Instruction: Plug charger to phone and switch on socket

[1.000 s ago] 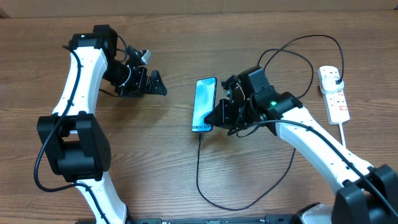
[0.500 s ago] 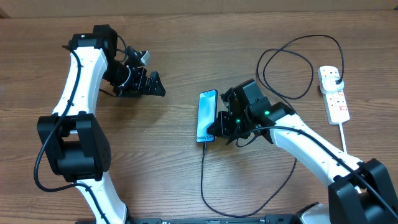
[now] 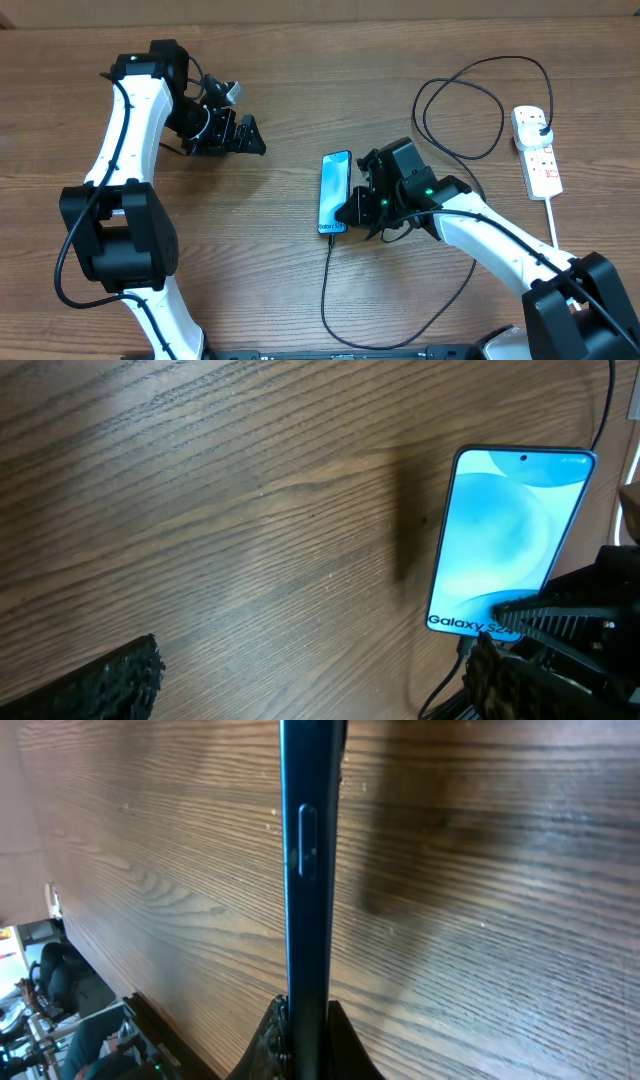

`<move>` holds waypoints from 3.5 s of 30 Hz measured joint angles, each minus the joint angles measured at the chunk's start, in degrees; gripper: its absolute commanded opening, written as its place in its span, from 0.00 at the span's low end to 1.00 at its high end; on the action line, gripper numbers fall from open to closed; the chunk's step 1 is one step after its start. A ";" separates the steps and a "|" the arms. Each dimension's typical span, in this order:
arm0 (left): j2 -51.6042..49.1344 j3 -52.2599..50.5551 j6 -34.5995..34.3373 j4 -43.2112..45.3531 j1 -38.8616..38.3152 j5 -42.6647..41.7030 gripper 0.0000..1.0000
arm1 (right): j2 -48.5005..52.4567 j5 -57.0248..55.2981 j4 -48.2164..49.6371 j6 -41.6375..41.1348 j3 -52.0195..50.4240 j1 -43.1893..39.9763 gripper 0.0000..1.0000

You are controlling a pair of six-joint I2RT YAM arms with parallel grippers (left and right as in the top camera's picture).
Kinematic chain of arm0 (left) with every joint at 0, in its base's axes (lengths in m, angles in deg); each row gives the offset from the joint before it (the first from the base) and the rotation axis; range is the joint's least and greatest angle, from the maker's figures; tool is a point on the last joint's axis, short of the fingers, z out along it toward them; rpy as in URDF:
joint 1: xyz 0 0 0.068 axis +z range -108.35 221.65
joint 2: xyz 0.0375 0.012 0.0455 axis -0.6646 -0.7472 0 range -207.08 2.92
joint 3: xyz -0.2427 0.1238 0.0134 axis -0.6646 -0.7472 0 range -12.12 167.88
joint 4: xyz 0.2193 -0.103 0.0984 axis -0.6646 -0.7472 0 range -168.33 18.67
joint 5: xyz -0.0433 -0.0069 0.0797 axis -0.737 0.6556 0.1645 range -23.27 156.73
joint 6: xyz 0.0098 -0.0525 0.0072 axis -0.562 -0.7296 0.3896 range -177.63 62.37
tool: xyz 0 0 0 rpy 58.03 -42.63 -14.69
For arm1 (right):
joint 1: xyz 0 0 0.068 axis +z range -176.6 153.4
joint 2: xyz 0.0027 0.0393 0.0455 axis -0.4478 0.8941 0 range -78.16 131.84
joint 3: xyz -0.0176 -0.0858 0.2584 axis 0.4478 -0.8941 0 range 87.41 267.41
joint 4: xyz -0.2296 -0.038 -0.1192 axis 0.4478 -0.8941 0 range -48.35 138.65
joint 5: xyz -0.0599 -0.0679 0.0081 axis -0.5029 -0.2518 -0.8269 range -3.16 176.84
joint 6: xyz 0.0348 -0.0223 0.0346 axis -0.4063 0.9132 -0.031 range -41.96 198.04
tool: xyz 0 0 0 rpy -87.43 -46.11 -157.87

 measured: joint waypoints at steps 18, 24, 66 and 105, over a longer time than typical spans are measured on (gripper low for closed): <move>0.00 0.00 0.00 0.00 0.00 0.00 1.00 | 0.00 -2.19 0.85 -0.48 0.00 4.42 0.04; 0.00 0.00 0.02 0.00 0.00 0.00 1.00 | 0.00 -2.56 0.83 -0.74 0.00 5.62 0.04; 0.00 0.00 0.02 0.00 0.00 0.00 0.99 | 0.48 -7.28 -0.02 -7.56 0.00 5.68 0.04; 0.00 0.00 0.00 0.00 0.00 0.00 1.00 | 3.61 -7.74 0.98 -8.39 0.00 5.68 0.04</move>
